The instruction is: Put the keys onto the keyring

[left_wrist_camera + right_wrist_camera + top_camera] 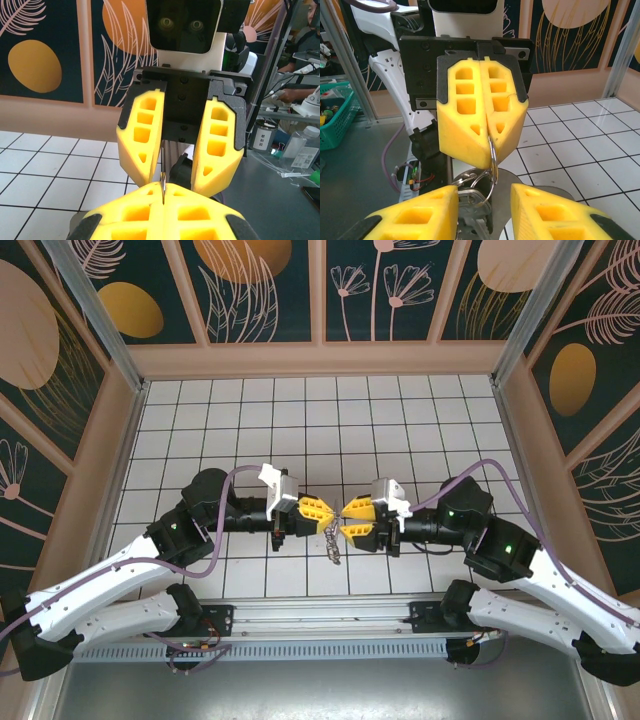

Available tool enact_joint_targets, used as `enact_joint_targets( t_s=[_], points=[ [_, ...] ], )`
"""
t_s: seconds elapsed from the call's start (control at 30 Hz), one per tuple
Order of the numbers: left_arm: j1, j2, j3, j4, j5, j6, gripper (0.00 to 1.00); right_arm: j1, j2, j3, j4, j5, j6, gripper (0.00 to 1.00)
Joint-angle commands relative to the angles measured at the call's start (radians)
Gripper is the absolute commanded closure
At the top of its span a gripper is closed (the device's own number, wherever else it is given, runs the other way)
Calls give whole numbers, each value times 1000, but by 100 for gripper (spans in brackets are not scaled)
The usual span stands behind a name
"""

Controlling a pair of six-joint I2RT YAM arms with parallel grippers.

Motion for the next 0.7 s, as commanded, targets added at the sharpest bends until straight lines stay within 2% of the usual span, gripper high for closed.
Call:
enact_joint_targets(
  t_s=[0.0, 0.43, 0.67],
  points=[
    [-6, -8, 32, 16, -9, 25, 100, -4, -28, 20, 34, 19, -4, 66],
    [-5, -16, 32, 19, 3, 17, 100, -4, 37, -15, 124, 2, -14, 69],
    [-5, -20, 26, 28, 3, 10, 100, -4, 50, -17, 120, 2, -20, 81]
  ],
)
